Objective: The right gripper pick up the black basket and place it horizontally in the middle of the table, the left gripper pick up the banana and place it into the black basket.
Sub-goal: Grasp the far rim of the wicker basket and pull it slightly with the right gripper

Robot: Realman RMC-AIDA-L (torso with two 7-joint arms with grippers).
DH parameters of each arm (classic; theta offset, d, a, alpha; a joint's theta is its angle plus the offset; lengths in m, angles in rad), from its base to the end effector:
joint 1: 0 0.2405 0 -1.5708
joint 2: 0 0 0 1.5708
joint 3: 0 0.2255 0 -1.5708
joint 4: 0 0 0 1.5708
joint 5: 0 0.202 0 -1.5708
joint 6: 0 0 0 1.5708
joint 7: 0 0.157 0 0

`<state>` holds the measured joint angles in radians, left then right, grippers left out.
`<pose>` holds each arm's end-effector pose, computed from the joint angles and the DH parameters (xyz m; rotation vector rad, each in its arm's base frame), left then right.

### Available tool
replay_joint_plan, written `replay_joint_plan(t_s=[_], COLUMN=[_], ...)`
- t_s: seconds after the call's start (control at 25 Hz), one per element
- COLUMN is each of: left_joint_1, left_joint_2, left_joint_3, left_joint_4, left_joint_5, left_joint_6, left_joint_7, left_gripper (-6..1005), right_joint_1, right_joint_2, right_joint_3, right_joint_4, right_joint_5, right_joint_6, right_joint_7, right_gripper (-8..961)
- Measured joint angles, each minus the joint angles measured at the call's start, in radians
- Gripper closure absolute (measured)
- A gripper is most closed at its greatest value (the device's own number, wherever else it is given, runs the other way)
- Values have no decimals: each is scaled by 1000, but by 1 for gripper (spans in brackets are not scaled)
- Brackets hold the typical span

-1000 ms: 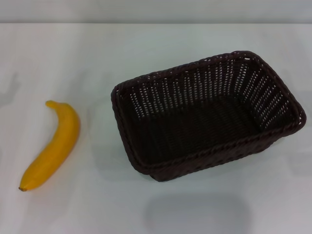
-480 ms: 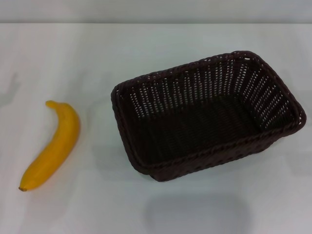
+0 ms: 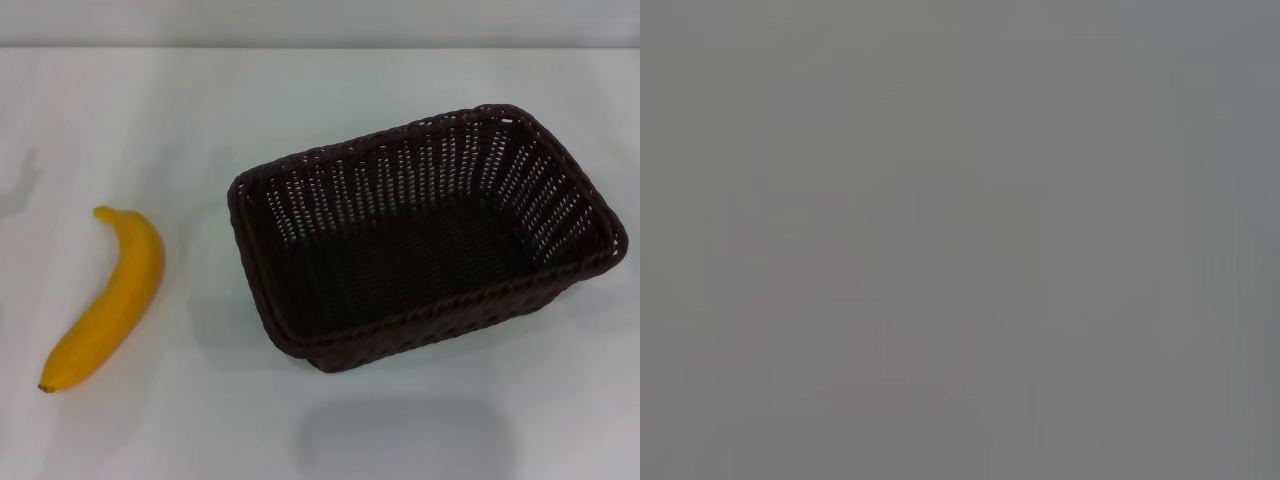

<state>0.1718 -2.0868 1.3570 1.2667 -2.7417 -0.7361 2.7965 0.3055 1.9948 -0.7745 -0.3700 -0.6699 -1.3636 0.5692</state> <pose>-0.2675 0.2925 0.1544 -1.4556 -0.1822 -0.5169 0.3152 0.3154 0.1433 -1.4345 0.3145 0.8928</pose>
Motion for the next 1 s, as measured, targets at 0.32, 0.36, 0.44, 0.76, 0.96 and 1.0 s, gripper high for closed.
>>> replay_joint_plan(t_s=[0.32, 0.36, 0.44, 0.76, 0.96, 1.0], left_joint_1=[0, -1, -7, -25, -35, -36], left_joint_2=[1, 1, 1, 1, 1, 1], left_joint_3=[2, 2, 2, 9, 9, 9], left_joint_4=[-1, -2, -4, -11, -13, -13], left_joint_5=[-1, -2, -3, -4, -5, -5], left_joint_6=[1, 3, 9, 11, 11, 11], left_joint_7=[0, 0, 0, 0, 0, 0], left_gripper=[120, 120, 120, 120, 120, 120], right_joint_1=[-42, -41, -35, 57, 133, 146], right_joint_2=[-16, -16, -17, -79, -140, -150], right_joint_3=[-262, -269, -270, -265, -263, -263], right_joint_4=[-365, -417, -502, -636, -645, -650], right_joint_5=[-107, -166, -305, -780, -955, -985], right_joint_6=[341, 385, 454, 431, 289, 260], right_joint_7=[257, 310, 456, 1046, 1301, 1342], right_gripper=[245, 245, 245, 245, 245, 245])
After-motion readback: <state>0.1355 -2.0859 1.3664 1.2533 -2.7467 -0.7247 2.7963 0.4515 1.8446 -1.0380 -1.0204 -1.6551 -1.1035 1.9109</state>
